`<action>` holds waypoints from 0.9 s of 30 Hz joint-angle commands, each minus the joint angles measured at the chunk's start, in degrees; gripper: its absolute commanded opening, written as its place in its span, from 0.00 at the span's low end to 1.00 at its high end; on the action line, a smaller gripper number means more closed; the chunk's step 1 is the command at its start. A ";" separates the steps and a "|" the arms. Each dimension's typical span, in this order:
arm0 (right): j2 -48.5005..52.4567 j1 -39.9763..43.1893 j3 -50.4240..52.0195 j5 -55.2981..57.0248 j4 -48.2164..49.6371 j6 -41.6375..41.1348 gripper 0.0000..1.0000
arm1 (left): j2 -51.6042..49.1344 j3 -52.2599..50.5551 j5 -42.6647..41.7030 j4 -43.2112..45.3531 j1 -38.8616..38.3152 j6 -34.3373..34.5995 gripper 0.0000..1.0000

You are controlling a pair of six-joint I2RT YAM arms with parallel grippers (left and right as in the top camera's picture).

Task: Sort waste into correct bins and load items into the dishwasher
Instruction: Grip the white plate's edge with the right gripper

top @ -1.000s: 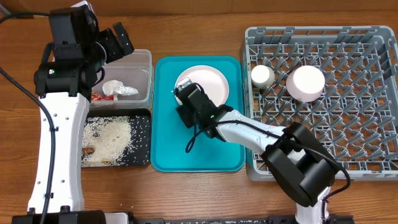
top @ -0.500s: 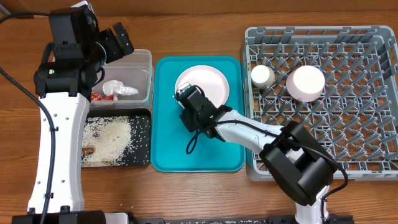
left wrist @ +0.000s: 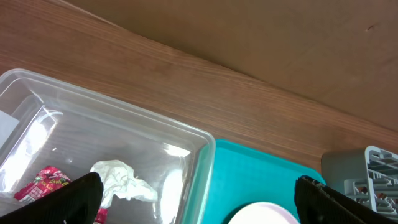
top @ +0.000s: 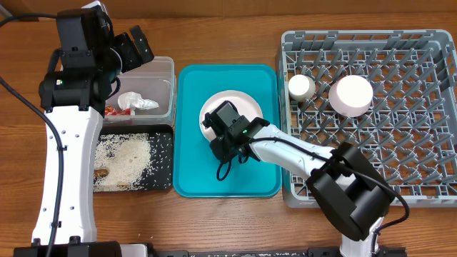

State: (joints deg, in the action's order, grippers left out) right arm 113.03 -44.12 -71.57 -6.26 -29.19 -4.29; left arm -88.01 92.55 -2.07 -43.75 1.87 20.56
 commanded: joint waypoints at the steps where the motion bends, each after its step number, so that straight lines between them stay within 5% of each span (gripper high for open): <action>1: -4.98 -0.09 0.55 -5.84 -1.18 -4.35 0.31 | -0.07 0.50 0.59 0.20 -0.39 -0.85 1.00; 13: -5.88 -1.22 0.57 -3.67 7.96 -9.46 0.39 | -0.07 0.50 0.61 0.20 -0.39 -0.85 1.00; 20: -5.66 -2.01 0.74 -3.04 11.85 -9.46 1.00 | -0.07 0.50 0.59 0.20 -0.39 -0.87 1.00; 26: -5.55 -1.99 0.74 -6.14 12.66 -9.22 1.00 | -0.07 0.50 0.59 0.20 -0.39 -0.87 1.00; 27: -5.55 -1.99 0.74 -5.49 12.66 -9.27 0.93 | -0.07 0.50 0.61 0.22 -0.39 -0.87 1.00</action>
State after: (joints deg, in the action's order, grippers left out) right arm 108.81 -46.02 -71.07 -10.94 -17.10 -13.28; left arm -88.01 92.55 -2.07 -43.75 1.87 20.56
